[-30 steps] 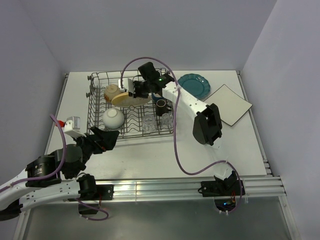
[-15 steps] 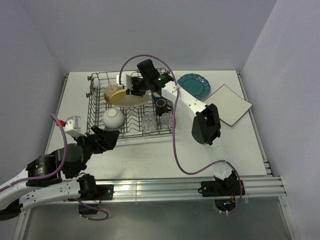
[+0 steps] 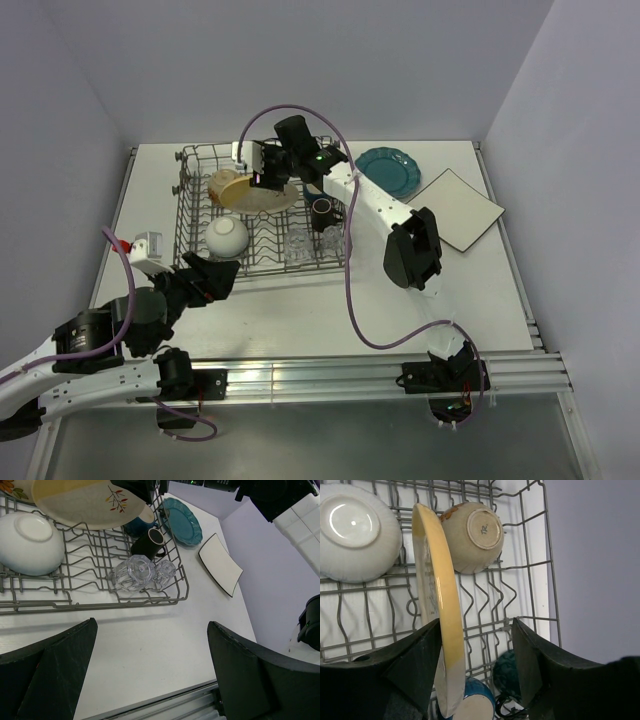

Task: Load the mixed dishes into the dish rack
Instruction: Insert the plate into the dish rack

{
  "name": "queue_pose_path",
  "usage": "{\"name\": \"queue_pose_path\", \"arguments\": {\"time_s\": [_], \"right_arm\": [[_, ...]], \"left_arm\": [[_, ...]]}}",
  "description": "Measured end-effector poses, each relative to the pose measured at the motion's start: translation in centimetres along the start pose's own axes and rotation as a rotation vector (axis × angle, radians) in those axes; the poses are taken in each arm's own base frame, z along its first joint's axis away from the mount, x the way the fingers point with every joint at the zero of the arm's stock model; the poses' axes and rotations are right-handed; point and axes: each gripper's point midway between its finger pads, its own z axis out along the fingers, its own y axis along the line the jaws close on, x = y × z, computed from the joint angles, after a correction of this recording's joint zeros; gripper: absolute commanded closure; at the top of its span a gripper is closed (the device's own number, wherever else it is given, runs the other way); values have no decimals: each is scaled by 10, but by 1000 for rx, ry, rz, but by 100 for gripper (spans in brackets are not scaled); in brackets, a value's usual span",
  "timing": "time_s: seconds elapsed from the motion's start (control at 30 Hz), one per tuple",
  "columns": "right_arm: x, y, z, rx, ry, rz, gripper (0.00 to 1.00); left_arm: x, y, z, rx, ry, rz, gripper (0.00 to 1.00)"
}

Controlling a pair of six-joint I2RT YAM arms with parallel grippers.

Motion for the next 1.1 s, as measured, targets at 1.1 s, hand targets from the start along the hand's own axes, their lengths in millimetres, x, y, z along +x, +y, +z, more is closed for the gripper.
{"name": "queue_pose_path", "arguments": {"time_s": [1.1], "right_arm": [[8,-36,8,180,28,52,26]], "left_arm": [[3,-5,2,4,16,8,1]]}}
